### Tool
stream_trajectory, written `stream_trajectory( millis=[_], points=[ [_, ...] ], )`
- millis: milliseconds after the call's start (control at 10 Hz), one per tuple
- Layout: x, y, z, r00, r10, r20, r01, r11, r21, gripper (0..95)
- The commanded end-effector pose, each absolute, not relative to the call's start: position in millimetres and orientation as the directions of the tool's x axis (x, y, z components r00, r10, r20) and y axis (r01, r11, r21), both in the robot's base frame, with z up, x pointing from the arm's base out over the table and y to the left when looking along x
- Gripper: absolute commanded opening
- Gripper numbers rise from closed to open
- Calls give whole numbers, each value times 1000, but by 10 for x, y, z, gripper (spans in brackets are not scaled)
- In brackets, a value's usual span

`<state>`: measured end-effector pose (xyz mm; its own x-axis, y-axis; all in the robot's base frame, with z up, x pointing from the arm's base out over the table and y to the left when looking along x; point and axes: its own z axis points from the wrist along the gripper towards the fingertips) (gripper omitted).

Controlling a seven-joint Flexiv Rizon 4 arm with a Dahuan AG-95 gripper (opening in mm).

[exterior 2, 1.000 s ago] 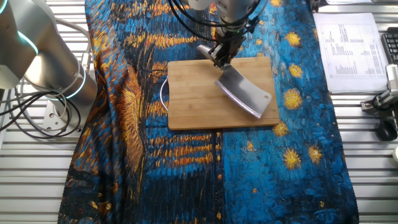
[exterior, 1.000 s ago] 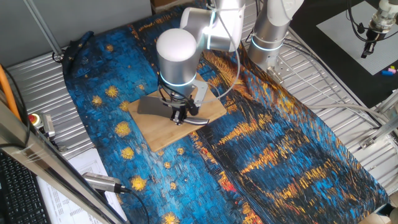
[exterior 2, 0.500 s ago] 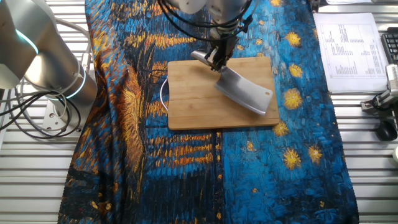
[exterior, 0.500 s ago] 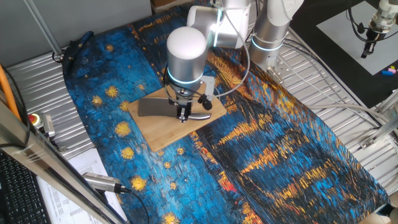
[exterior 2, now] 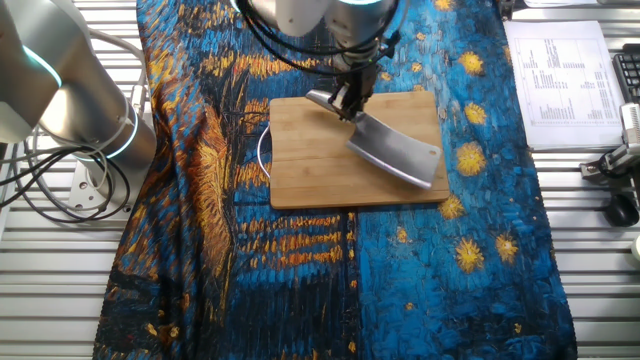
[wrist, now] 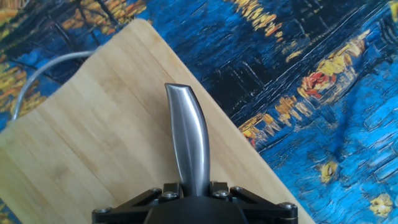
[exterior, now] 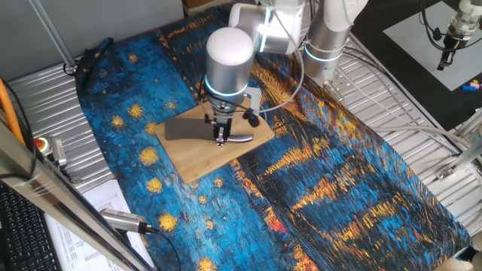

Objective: Put the knife on the cutting board

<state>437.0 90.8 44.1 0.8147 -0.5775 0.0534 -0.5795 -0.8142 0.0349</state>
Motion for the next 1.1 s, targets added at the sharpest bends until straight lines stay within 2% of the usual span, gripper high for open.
stream_trajectory(
  millis=[100, 700, 800, 1100],
  points=[
    [4357, 915, 455, 812, -582, 43, -583, -812, 31, 0],
    [4367, 916, 439, 806, -591, 27, -592, -806, 34, 0],
    [4367, 916, 439, 806, -591, 25, -592, -806, 34, 190],
    [4370, 916, 441, 801, -598, 22, -599, -800, 30, 190]
  ],
)
